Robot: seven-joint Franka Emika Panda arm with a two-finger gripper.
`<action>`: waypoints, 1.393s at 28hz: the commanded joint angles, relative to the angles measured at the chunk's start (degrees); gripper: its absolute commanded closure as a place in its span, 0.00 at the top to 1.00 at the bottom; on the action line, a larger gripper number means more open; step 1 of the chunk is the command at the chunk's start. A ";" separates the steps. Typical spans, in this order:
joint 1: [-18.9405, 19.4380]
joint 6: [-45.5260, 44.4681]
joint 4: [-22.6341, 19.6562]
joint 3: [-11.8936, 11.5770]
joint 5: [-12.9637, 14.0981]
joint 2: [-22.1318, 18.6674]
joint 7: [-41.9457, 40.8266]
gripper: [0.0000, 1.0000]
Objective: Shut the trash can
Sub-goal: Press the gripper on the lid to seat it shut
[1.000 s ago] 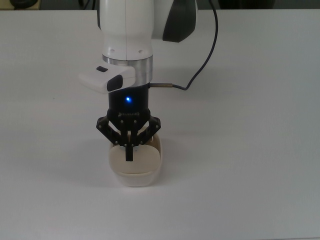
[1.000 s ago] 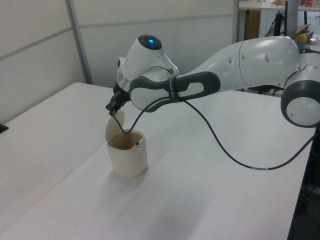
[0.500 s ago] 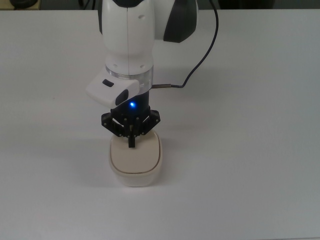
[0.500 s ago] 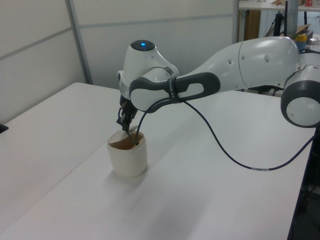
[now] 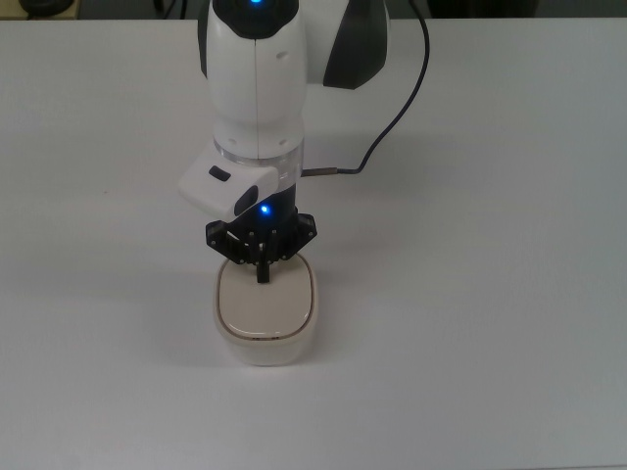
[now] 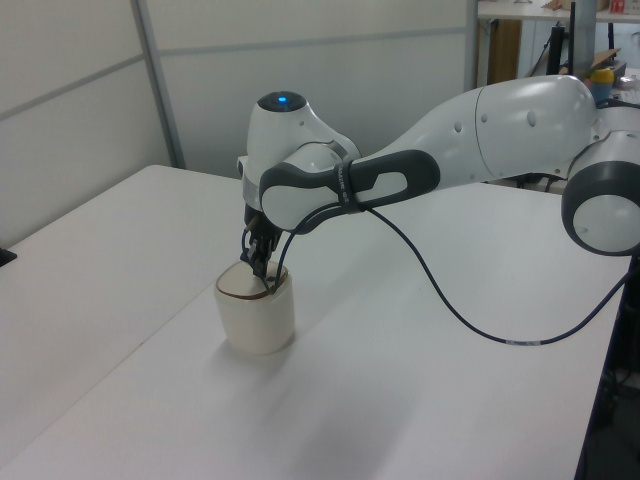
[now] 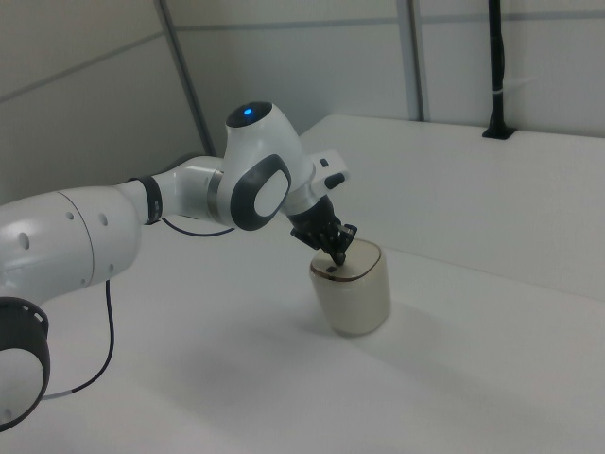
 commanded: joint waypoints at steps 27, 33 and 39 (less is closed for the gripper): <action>0.06 -1.15 -2.02 0.41 1.74 -1.82 -1.26 0.06; -0.38 -5.53 -1.93 -0.20 3.07 -5.69 0.85 0.77; -0.91 -14.75 -1.93 -1.52 2.36 -10.96 1.47 1.00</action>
